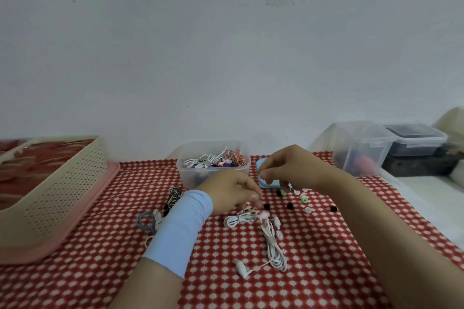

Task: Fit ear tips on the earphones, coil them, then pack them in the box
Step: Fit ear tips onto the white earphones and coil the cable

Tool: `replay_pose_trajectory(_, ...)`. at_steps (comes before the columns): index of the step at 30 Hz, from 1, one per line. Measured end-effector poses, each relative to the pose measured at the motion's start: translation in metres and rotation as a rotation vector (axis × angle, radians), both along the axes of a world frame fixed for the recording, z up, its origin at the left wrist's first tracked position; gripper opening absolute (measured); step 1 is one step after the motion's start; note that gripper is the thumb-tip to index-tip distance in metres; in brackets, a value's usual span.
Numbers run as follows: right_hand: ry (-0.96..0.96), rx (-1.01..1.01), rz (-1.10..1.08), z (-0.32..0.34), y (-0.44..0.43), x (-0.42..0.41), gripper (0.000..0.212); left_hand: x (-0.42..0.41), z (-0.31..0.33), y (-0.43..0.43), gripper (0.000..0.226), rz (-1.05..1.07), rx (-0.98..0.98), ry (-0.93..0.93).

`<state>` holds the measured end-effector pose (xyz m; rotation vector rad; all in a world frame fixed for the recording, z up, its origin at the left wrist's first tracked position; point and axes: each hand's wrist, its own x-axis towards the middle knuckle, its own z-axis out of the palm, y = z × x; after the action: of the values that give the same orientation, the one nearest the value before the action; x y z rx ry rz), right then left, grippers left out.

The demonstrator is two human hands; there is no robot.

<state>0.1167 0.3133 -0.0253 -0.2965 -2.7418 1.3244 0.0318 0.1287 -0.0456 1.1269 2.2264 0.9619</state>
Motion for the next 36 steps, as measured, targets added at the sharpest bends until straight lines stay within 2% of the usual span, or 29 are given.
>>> replay_pose_trajectory(2, -0.002, -0.067, 0.008, 0.001, -0.003, 0.001, 0.005, -0.002, 0.0, -0.005, 0.012, 0.019, 0.048, -0.062)
replay_pose_trajectory(4, -0.012, -0.094, 0.009, 0.002, -0.004, 0.001, 0.004, -0.001, 0.001, -0.005, 0.014, 0.008, 0.002, -0.04)
replay_pose_trajectory(9, -0.042, -0.044, -0.012, -0.002, -0.002, 0.0, 0.004, 0.011, 0.004, 0.006, 0.02, -0.066, -0.274, 0.178)
replay_pose_trajectory(13, -0.051, -0.006, -0.004, -0.003, -0.002, 0.0, 0.005, 0.016, 0.012, 0.006, 0.029, -0.101, -0.416, 0.299)
replay_pose_trajectory(17, -0.042, 0.015, 0.011, -0.002, -0.005, -0.001, 0.006, 0.021, 0.01, 0.012, 0.028, -0.156, -0.457, 0.394)
replay_pose_trajectory(20, -0.038, 0.014, 0.019, -0.002, -0.006, -0.001, 0.007, 0.022, 0.007, 0.016, 0.019, -0.129, -0.398, 0.435)
replay_pose_trajectory(23, -0.03, -0.009, 0.014, 0.0, -0.004, 0.0, 0.007, 0.015, 0.01, 0.009, 0.014, -0.09, -0.227, 0.302)
replay_pose_trajectory(28, -0.023, -0.142, 0.034, 0.001, -0.003, 0.001, 0.009, -0.004, 0.009, -0.006, 0.009, 0.026, 0.116, -0.106)
replay_pose_trajectory(34, 0.024, -0.284, -0.037, -0.001, -0.004, 0.0, 0.01, -0.009, -0.006, -0.004, 0.02, 0.209, 0.362, -0.394)
replay_pose_trajectory(36, 0.039, -0.318, -0.048, -0.001, -0.005, 0.0, 0.008, -0.01, -0.007, -0.003, 0.019, 0.254, 0.418, -0.437)
